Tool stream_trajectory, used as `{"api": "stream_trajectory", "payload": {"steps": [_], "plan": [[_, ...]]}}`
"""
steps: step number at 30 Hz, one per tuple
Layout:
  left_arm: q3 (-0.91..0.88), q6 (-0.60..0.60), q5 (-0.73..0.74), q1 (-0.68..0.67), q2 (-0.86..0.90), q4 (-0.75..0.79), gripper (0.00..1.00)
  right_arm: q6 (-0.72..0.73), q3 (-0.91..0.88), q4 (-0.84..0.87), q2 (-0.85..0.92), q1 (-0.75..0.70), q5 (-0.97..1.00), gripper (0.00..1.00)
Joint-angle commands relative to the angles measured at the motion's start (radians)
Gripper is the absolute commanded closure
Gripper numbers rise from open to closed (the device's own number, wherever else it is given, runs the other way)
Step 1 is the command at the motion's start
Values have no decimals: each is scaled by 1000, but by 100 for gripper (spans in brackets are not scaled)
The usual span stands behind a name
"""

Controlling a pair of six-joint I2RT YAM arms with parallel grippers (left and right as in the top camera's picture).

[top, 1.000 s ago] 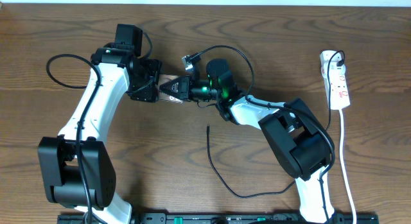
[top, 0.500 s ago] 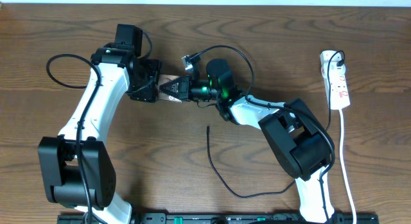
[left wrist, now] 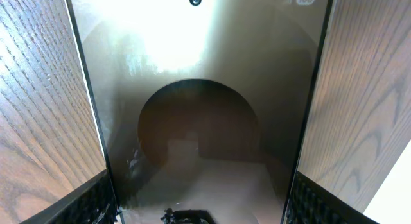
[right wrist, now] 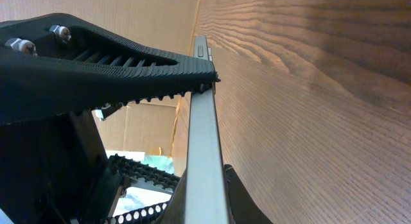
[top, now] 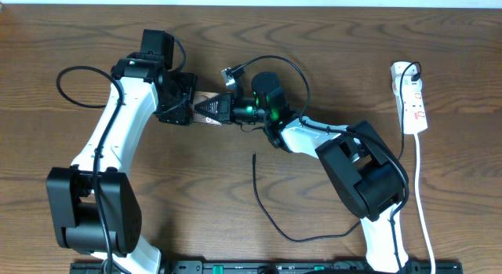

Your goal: Plug charger to phone and switch on socket

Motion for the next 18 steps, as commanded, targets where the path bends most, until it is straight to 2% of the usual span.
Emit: {"api": "stream_trajectory", "payload": {"steps": [1,4,9,13,18], "plan": [[-2,24,30,-13,2,1,71,-14,12,-5,3,20,0,99],[-2,24,30,-13,2,1,44,-14,12,-5,3,19,0,99],[-2,39,30,-13,2,2,20,-14,12,-5,3,18,0,99],[-2,79,31,-13,2,1,11,-14,11,-11,3,-1,-8,99],[-2,100,39,-13,2,2,10,-17,11,-65,3,-25,-7,99]]}}
